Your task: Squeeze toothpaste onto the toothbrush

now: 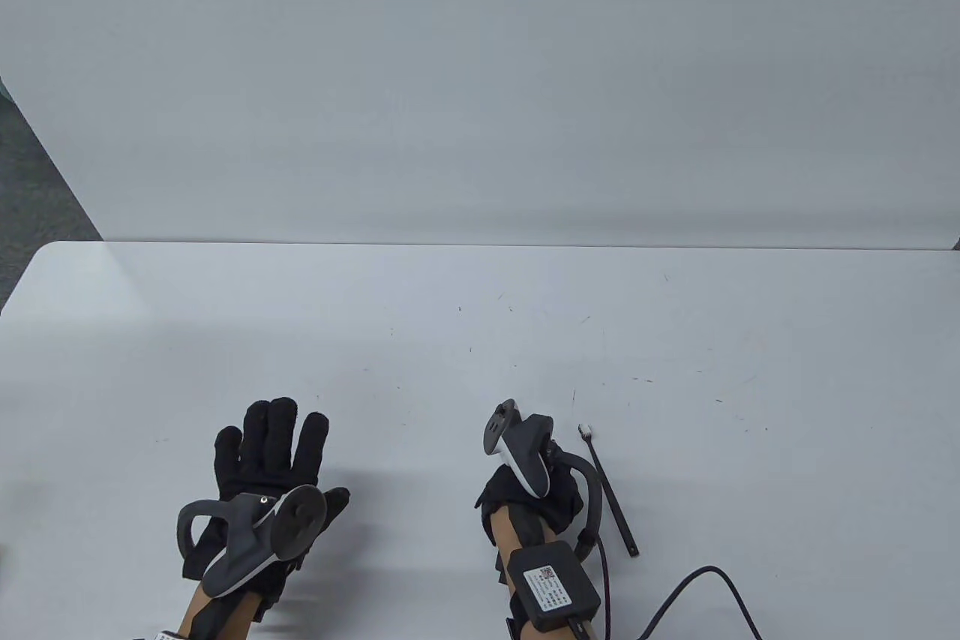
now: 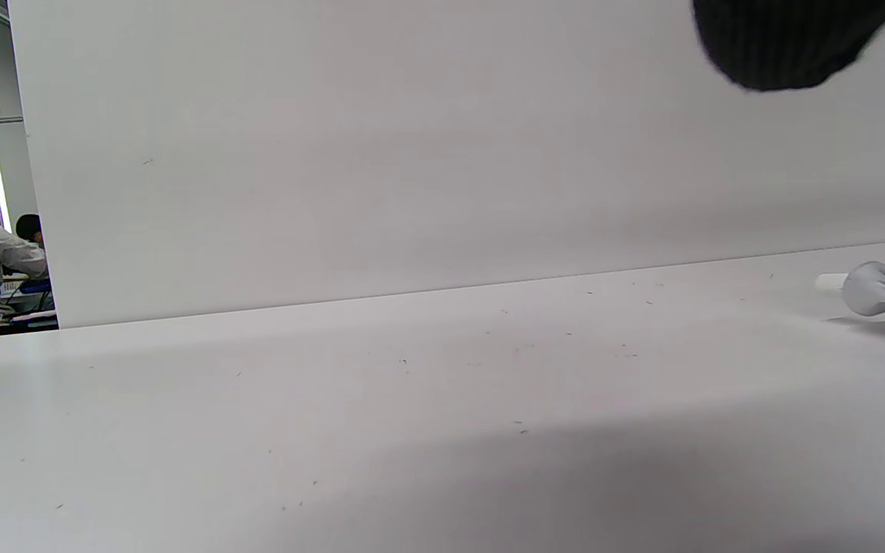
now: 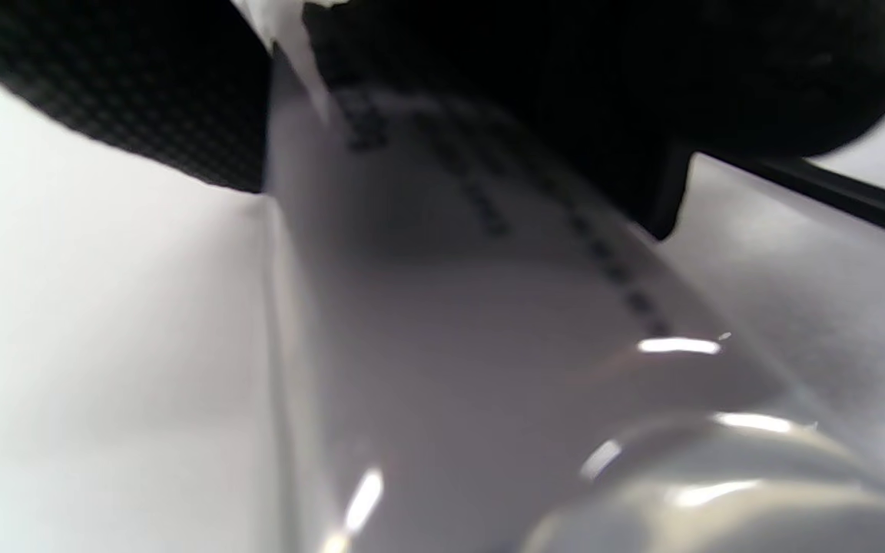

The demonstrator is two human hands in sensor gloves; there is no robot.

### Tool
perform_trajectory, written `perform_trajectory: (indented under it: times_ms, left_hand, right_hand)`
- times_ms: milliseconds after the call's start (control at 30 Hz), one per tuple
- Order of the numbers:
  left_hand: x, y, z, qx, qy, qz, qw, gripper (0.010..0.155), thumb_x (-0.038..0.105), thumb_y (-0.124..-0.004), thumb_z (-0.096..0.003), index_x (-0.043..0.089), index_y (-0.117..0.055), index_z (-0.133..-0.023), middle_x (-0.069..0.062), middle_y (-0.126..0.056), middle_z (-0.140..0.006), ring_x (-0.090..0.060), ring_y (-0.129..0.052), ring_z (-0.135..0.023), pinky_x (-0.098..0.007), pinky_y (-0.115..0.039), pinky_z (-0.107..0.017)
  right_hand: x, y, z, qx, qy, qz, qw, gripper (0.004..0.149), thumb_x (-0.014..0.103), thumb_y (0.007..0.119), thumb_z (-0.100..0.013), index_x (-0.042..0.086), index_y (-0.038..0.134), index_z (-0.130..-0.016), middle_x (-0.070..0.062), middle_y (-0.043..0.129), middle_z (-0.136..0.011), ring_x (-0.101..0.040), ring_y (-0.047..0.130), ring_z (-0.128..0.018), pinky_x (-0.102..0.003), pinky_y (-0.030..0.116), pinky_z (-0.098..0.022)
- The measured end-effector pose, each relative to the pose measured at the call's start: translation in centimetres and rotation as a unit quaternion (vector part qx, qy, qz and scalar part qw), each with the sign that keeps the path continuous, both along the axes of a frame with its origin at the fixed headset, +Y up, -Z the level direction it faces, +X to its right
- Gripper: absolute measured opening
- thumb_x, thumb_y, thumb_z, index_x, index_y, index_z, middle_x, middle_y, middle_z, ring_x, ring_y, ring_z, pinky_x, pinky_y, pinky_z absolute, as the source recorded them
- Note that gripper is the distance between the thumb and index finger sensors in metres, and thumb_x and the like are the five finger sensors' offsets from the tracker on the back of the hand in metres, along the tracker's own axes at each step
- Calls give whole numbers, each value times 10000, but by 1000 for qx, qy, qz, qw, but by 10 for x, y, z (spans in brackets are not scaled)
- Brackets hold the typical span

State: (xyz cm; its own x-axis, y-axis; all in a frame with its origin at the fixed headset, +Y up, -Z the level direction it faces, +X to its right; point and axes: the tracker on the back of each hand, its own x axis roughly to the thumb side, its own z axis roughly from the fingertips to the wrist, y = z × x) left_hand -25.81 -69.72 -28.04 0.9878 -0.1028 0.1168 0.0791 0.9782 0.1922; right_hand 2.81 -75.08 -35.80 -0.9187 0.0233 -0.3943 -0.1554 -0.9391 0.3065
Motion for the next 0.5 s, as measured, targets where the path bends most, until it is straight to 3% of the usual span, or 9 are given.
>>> perform_trajectory:
  times_ms: [33,67,133,233,333,367,400,433,500]
  left_hand:
    - [0,0,0,0,0,0,1000,954,688,-714,-382,355,-198,-1112,-95,2,-1165,-419,-74,-1131,-732,-227,-781]
    - [0,0,0,0,0,1,1000,952,687,-714,-384,356,-197,-1112,-94,2,-1166,-417,-75,-1132,-731,-229,-782]
    - [0,0,0,0,-2,4,1000,951,686,-713,-387,355,-194,-1112,-97,1,-1167,-419,-72,-1131,-731,-225,-782]
    - [2,2,2,8,-15,20,1000,948,686,-709,-391,351,-193,-1112,-99,-16,-1172,-420,-90,-1134,-730,-236,-783]
    - [3,6,5,26,-40,69,996,931,681,-705,-401,335,-219,-1115,-113,-85,-1184,-419,-169,-1141,-717,-292,-788]
    - [2,7,6,27,-57,123,990,914,680,-701,-407,325,-248,-1116,-118,-137,-1189,-424,-227,-1139,-706,-336,-788]
    - [1,8,7,26,-68,168,983,891,669,-708,-411,314,-294,-1116,-128,-203,-1193,-432,-297,-1134,-695,-382,-786]
    - [1,8,7,12,-89,259,962,872,649,-728,-417,300,-336,-1114,-139,-262,-1192,-440,-371,-1120,-690,-416,-782]
    - [1,6,7,-26,-129,426,895,808,591,-764,-435,272,-432,-1098,-151,-397,-1173,-455,-489,-1084,-672,-486,-765]
  right_hand:
    - [-2,5,0,13,8,-14,1000,602,417,864,-348,66,681,-801,-147,842,-691,-348,1012,-386,-365,890,-154]
    - [-5,14,2,29,28,-20,999,526,406,831,-426,70,683,-802,-148,841,-693,-357,1007,-389,-372,887,-158]
    - [-8,35,7,64,69,-35,995,519,404,835,-423,81,687,-801,-143,844,-691,-359,1008,-388,-377,886,-160]
    - [-7,70,25,174,145,-68,972,506,401,852,-412,94,707,-788,-136,857,-679,-363,1009,-379,-391,887,-156]
    - [-2,96,52,304,222,-57,925,491,390,872,-399,107,734,-776,-130,875,-667,-370,1014,-375,-411,891,-158]
    - [1,103,65,348,248,-37,903,487,392,877,-395,114,743,-772,-124,881,-662,-367,1017,-372,-411,893,-156]
    - [2,105,72,372,264,-25,890,484,394,880,-393,119,748,-769,-121,885,-660,-363,1018,-371,-411,895,-158]
    - [5,109,82,405,290,-6,867,483,395,880,-391,123,748,-768,-118,885,-660,-361,1018,-373,-413,896,-160]
    - [8,110,100,444,324,27,835,481,401,880,-389,130,749,-765,-110,889,-656,-354,1022,-371,-410,900,-159]
